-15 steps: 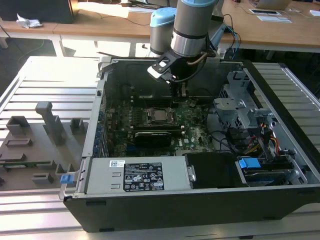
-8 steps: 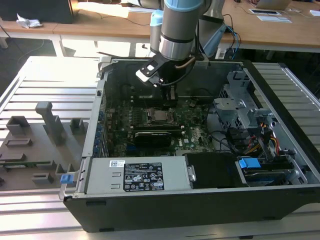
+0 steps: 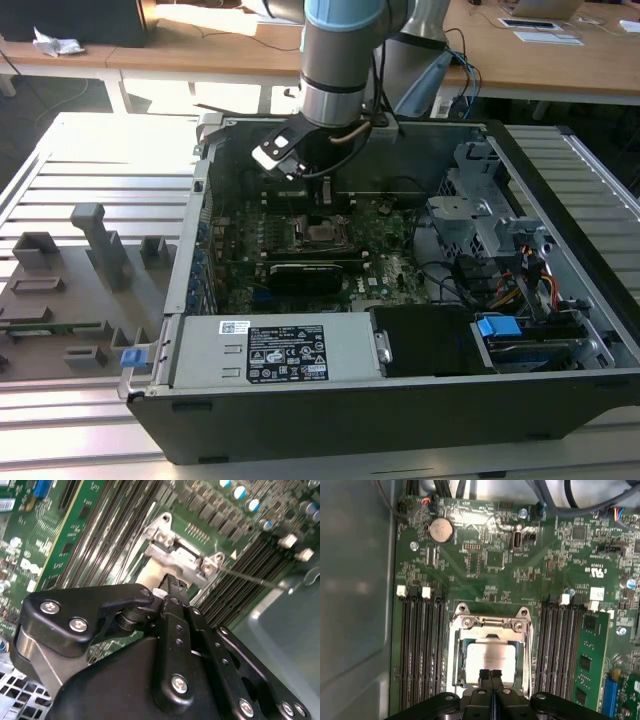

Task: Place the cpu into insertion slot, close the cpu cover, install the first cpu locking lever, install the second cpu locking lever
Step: 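Close the cpu cover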

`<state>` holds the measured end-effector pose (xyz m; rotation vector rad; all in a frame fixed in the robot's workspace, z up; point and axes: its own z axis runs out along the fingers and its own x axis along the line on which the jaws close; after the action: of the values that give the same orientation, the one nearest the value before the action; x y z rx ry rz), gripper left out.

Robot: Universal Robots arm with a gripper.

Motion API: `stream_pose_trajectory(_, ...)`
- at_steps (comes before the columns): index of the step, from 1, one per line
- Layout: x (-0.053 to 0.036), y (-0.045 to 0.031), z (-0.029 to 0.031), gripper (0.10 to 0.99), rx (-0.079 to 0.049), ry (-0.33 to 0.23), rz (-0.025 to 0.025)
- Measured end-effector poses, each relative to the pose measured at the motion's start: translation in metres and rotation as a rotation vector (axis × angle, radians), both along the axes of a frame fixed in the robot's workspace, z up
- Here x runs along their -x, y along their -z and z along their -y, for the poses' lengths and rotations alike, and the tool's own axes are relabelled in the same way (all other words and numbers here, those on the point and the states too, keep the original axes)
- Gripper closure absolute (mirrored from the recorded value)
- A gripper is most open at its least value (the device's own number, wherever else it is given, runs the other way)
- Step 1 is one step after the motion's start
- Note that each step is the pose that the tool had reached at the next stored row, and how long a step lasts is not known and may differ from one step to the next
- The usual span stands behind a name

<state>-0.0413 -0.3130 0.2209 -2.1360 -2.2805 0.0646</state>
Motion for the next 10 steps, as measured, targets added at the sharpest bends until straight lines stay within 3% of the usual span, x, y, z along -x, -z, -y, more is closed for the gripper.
stream_pose_trajectory(10, 0.0202, 0.0086, 0.0, 0.98, 0.0, 0.0, 0.0003)
